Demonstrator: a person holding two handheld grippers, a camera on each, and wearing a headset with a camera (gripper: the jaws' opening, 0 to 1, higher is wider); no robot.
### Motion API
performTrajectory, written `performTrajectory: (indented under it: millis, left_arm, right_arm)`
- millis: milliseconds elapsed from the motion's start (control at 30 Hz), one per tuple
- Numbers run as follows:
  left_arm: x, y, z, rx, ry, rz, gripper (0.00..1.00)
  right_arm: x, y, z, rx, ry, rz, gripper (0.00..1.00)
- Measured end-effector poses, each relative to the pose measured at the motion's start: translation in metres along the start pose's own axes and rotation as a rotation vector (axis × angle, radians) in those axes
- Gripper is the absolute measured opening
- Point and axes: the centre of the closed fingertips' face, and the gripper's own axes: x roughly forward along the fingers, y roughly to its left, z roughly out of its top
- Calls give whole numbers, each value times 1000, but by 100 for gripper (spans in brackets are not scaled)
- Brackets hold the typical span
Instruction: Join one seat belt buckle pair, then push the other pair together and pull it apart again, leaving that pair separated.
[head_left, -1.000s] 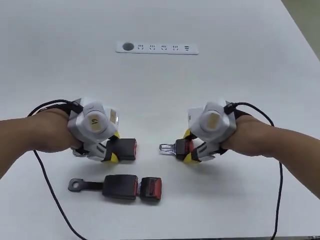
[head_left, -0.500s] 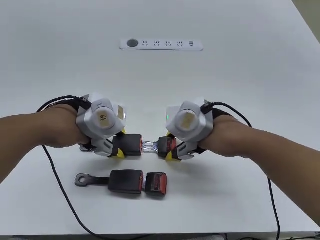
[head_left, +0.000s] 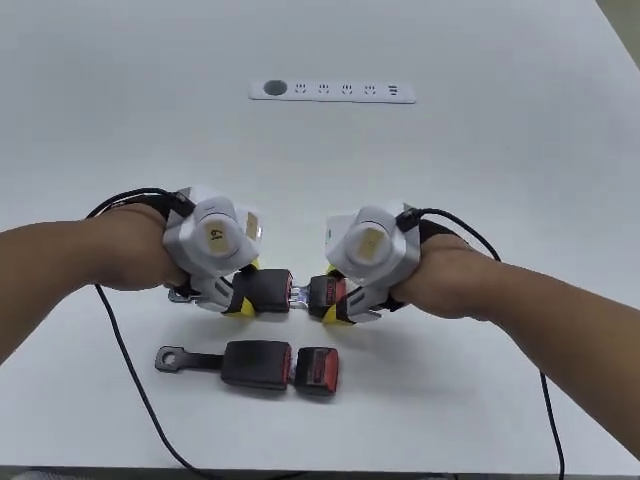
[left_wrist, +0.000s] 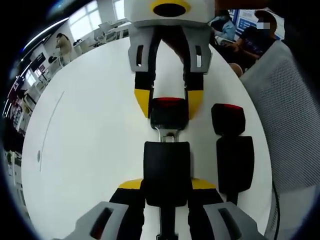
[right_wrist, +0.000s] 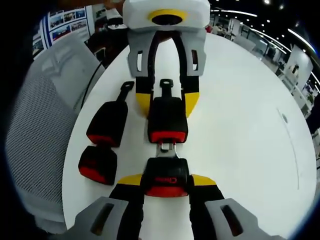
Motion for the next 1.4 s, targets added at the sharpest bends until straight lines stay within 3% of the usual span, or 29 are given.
performTrajectory:
  millis: [633, 1167, 1400]
  left_arm:
    - [1, 0, -1, 12, -3, -9, 33]
    - [0, -1, 0, 5, -4, -7, 34]
    - [-1, 0, 0, -8, -31, -5, 34]
  right_arm:
    - [11, -2, 17, -5, 3, 0, 29]
    - [9, -1, 17, -11, 9, 3, 30]
    - [7, -2, 13, -3, 19, 2, 31]
